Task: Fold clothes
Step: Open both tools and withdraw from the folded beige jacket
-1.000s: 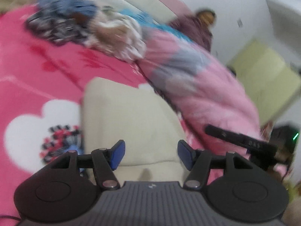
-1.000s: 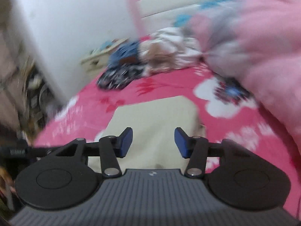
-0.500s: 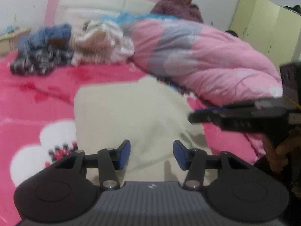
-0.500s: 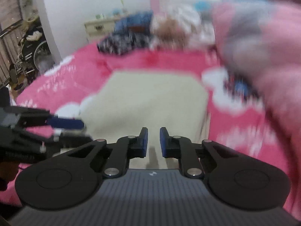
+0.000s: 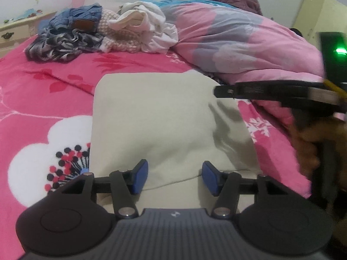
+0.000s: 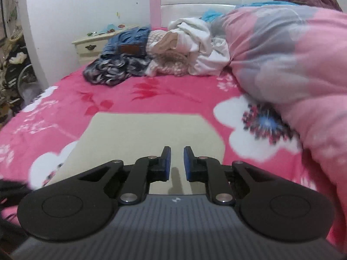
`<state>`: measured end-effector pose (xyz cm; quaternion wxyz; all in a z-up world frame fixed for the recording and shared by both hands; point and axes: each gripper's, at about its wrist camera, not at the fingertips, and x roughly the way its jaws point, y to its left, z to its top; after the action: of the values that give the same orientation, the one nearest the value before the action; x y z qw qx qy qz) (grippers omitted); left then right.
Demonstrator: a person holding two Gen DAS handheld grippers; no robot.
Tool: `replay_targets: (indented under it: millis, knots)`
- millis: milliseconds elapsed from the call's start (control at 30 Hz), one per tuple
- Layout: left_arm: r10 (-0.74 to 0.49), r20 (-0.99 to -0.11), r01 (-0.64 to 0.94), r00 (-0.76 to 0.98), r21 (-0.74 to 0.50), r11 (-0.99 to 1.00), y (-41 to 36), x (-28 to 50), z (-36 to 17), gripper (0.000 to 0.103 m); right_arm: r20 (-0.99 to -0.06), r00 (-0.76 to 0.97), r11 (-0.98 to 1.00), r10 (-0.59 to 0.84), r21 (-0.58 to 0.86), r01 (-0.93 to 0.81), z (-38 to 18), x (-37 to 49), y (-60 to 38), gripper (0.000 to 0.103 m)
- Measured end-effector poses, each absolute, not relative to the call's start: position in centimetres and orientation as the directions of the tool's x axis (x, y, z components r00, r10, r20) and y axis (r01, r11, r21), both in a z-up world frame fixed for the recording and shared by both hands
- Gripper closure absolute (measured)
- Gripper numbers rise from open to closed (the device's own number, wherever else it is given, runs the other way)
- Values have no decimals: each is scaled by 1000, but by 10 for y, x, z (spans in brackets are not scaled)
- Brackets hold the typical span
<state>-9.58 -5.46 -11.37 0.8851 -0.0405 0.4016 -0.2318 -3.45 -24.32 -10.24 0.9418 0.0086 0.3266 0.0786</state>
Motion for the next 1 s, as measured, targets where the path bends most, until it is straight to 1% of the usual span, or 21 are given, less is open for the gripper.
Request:
replay_targets:
  millis: [67,133,233,300,400,433,467,600,633,700,767,833,933,1000]
  knots:
    - [-449,-686,368,573,-273,889,-54,-96,-114,45,-665,740,992,99,6,-127,-132,-11,-243,92]
    - [-453,-682,371,574,-276,887,-55,-97,-114,44,-682,722,991,116,28,-132,-154,-7,-251,93]
    - [-440,-684,374,582,-256,892,-56,-98,-112,44,-688,714,991,129,67,-115,-128,-7,-255,92]
    - [-445,-678,378,585,-258,889,-54,-100,-108,44,-636,754,987,163,111,-119,-102,-12,-257,92]
    - [-445,-678,384,584,-252,888,-53,-102,-106,44,-604,787,992,126,72,-103,-92,4,-256,92]
    - [-442,-681,382,583,-250,890,-52,-102,-108,44,-623,775,995,102,55,-87,-102,15,-256,92]
    - [-448,-677,384,584,-256,887,-52,-102,-110,44,-666,741,997,82,46,-69,-119,28,-258,91]
    - [-462,-666,366,586,-290,884,-47,-101,-112,44,-716,693,995,86,97,-22,-145,42,-271,91]
    - [-467,-662,364,587,-300,882,-45,-102,-112,44,-720,690,994,80,105,-5,-135,43,-271,91]
    - [-478,-655,365,584,-314,876,-40,-104,-111,44,-670,737,995,87,99,-27,-108,34,-264,91]
    - [-484,-652,373,583,-314,873,-38,-106,-112,44,-591,780,978,205,152,-142,-79,25,-251,91]
    - [-482,-650,374,587,-310,874,-37,-107,-114,44,-551,768,945,327,178,-274,-68,23,-232,91]
    - [-478,-648,364,593,-314,877,-39,-108,-115,44,-633,692,923,346,95,-374,-96,32,-200,93]
    - [-482,-643,356,595,-327,875,-39,-108,-115,44,-711,644,921,283,15,-389,-139,40,-195,93]
